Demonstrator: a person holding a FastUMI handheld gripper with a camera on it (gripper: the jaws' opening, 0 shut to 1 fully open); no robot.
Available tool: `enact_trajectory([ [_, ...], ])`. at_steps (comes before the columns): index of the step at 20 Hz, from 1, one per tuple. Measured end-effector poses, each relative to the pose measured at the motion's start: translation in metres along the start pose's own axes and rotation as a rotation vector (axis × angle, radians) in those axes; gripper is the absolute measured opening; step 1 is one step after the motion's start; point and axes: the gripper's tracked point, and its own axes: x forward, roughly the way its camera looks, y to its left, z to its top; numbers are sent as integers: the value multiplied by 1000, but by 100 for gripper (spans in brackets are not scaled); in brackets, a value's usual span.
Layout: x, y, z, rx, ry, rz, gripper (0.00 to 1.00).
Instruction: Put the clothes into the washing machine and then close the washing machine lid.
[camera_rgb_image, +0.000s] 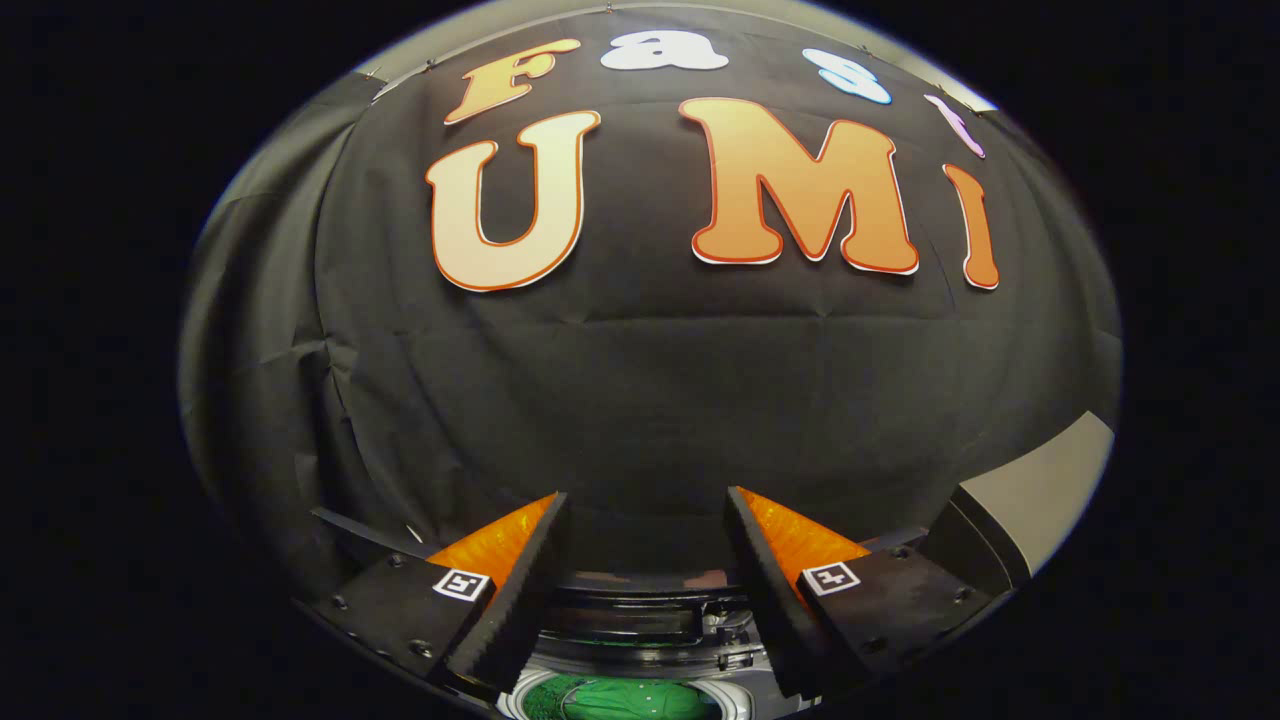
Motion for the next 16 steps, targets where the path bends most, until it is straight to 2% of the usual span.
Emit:
enact_trajectory([
  [12,-100,-1,-42,-17,-96,37,98],
  [16,-121,0,-64,-20,-92,56,98],
])
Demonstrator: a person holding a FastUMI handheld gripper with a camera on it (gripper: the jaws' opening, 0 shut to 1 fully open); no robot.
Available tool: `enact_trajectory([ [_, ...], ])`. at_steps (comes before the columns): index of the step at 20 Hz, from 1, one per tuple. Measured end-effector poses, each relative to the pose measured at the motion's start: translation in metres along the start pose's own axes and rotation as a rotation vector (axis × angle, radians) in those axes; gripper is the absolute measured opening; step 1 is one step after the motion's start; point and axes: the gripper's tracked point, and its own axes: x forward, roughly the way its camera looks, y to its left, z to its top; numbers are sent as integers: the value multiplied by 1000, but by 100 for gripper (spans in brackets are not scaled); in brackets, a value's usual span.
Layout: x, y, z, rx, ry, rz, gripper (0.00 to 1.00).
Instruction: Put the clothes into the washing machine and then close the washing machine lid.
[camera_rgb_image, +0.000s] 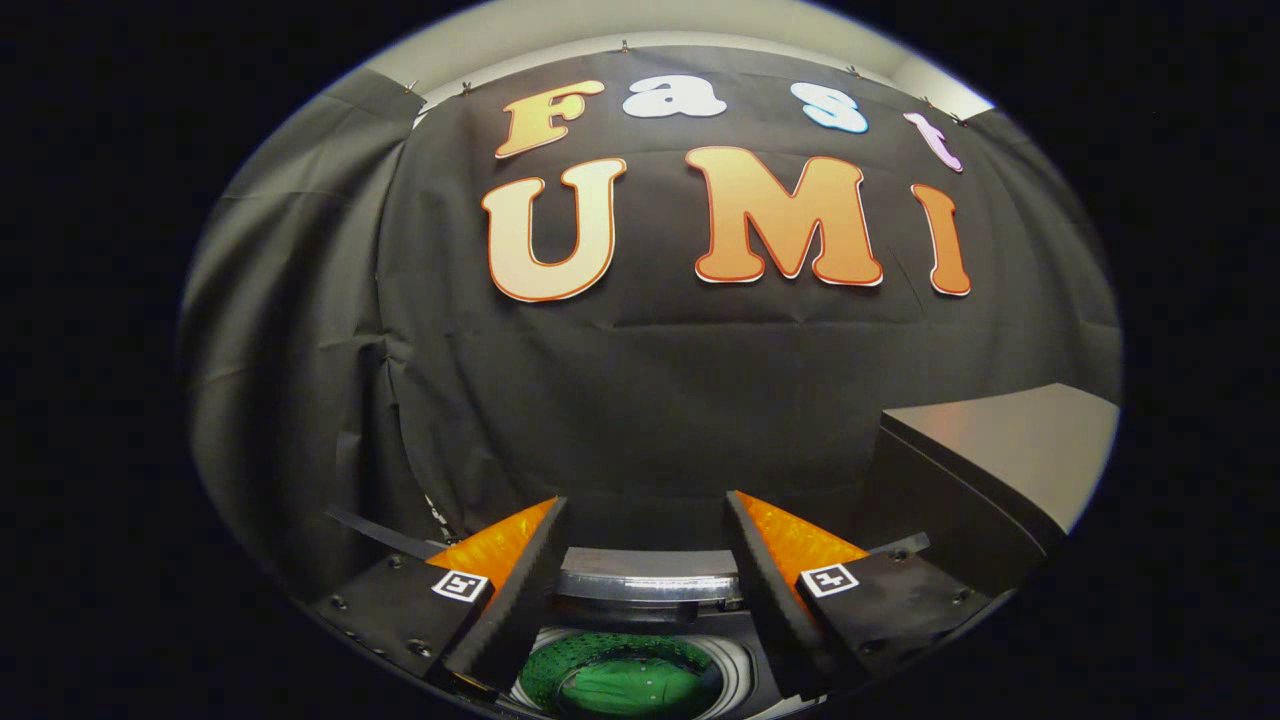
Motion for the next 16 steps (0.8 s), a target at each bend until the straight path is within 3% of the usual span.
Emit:
enact_trajectory([
  [4,-18,0,-29,13,45,-8,97],
  [6,-24,-4,-68,26,169,-16,97],
  [8,-29,-3,-88,77,192,-15,99],
  [16,-72,8,-11,84,108,4,98],
])
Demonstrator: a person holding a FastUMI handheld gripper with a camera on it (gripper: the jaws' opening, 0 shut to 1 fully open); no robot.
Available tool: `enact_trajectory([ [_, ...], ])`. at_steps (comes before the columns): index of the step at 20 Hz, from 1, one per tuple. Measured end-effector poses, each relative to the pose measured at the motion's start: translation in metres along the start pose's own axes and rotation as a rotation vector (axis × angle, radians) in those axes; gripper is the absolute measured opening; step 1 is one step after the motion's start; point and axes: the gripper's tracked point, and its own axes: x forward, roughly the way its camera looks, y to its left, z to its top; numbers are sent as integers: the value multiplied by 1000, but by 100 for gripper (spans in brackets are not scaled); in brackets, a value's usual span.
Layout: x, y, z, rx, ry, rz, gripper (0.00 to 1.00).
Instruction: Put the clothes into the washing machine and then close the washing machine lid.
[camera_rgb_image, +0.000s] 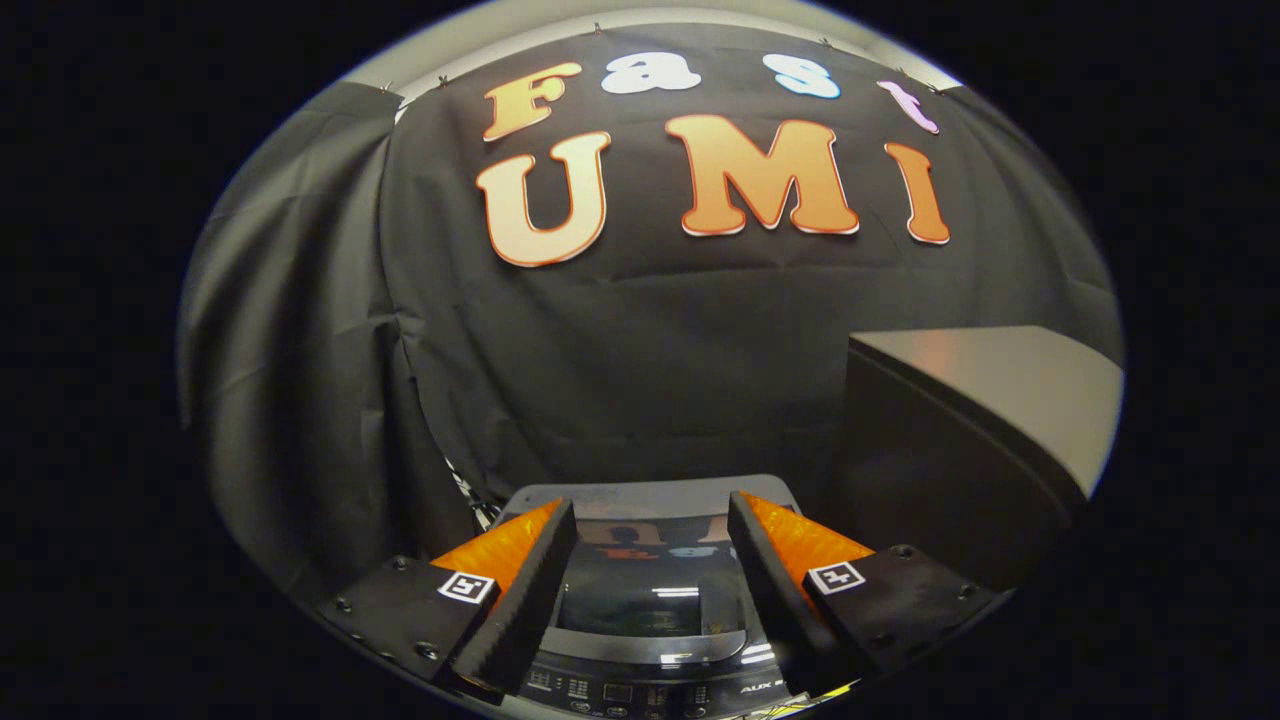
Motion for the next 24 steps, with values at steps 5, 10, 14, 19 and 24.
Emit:
enact_trajectory([
  [5,-69,-2,87,91,-152,43,98],
  [10,-143,-39,146,154,-228,104,98],
  [14,-197,-111,167,99,-268,31,98],
  [19,-270,-172,179,-101,-333,-58,98],
  [24,-335,-189,184,-94,-376,-3,98],
])
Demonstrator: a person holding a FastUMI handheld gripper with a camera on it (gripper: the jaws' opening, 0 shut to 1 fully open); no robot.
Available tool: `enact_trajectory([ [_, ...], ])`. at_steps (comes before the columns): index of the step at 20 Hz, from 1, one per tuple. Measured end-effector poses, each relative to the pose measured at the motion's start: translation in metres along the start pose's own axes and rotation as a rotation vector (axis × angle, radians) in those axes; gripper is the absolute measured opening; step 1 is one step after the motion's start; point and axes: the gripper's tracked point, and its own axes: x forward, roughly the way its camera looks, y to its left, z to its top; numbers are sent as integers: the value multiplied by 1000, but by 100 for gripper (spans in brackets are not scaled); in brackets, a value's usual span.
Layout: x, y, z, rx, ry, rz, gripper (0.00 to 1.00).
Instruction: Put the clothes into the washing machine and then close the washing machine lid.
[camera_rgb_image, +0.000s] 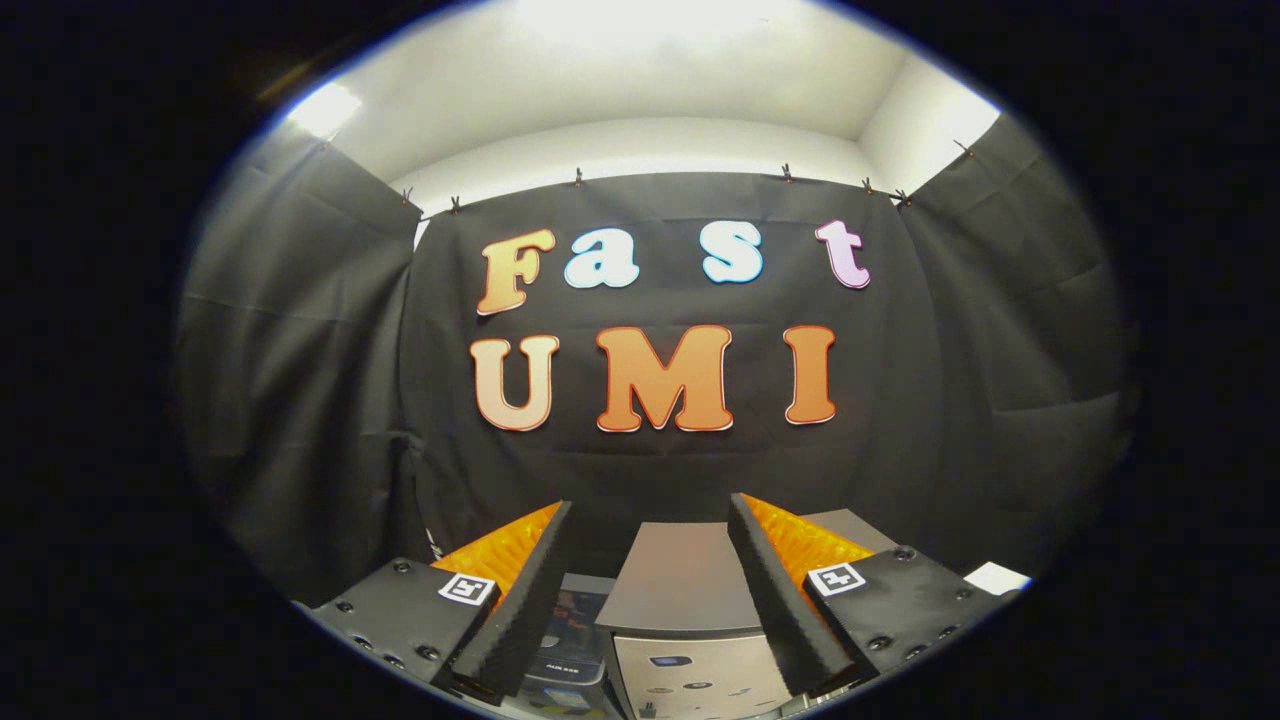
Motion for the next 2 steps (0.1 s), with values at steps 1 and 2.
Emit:
enact_trajectory([
  [1,-10,0,1,16,-8,21,98],
  [2,-19,-4,4,23,-16,34,98],
])
